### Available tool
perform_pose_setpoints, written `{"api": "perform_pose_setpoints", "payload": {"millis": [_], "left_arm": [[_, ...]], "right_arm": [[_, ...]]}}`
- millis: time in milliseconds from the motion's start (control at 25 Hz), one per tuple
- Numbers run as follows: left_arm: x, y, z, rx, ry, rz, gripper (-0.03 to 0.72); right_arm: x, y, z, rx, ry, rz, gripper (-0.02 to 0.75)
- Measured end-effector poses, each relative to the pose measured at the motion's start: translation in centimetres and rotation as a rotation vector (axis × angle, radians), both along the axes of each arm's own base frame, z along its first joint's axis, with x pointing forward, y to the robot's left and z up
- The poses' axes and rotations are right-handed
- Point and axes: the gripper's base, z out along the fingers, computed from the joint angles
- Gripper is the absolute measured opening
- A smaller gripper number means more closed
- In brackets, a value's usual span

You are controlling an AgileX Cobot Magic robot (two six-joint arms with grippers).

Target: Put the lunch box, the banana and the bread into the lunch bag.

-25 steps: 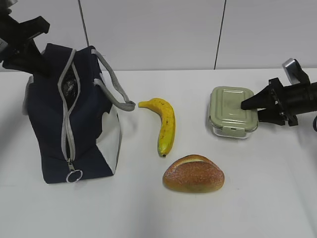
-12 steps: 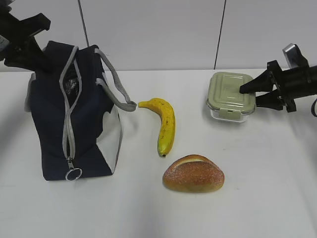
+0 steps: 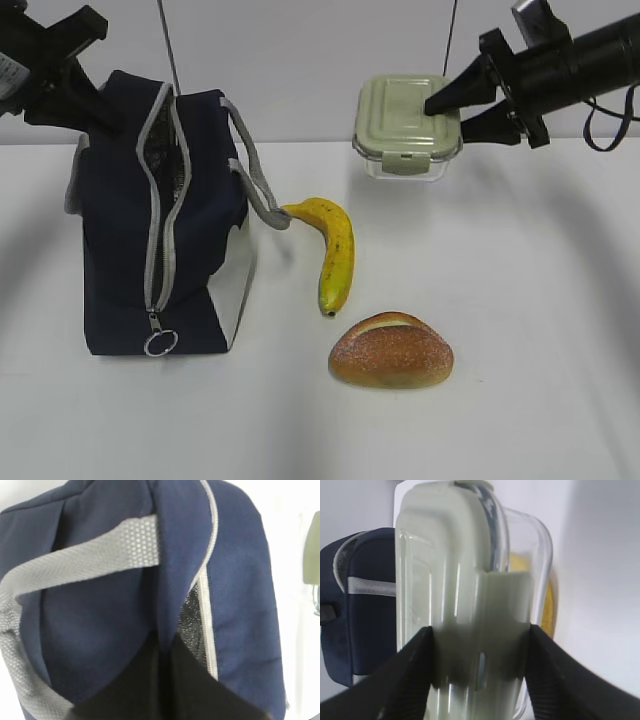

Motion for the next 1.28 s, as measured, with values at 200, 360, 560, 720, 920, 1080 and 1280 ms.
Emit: {"api": "perform_pose_setpoints", "payload": {"millis": [200, 360, 560, 720, 920, 1080, 1280], "left_arm": [[0.0, -0.1, 0.1, -0.021, 0.0, 0.004, -0.003], [0.0, -0.2, 0.1, -0.025, 0.002, 0.003, -0.003], [0.1, -0.4, 0.2, -0.053, 0.001, 0.002, -0.003], [0.1, -0.5, 0.3, -0.078, -0.004, 0.0, -0.003], [0.1, -0.6, 0.4, -0.083, -0.006, -0.002, -0.003], [0.0, -0.6, 0.4, -0.082, -0.007, -0.011, -0.003], [-0.1, -0.7, 0.3, -0.082, 0.001, -0.026, -0.003]], "right_arm": [[-0.5, 3.1, 4.2, 0.0, -0.036, 0.037, 0.393], [-1.5, 5.2, 6.4, 0.012, -0.054, 0.072, 0.393], [-2.6, 8.1, 8.3, 0.021, -0.065, 0.127, 0.393], [-3.3, 10.9, 9.1, 0.03, -0.074, 0.183, 0.393], [-4.6, 14.5, 9.3, 0.031, -0.071, 0.272, 0.393], [-5.3, 16.1, 8.9, 0.021, -0.067, 0.321, 0.393], [-4.4, 16.4, 6.6, -0.035, -0.045, 0.344, 0.393]]}}
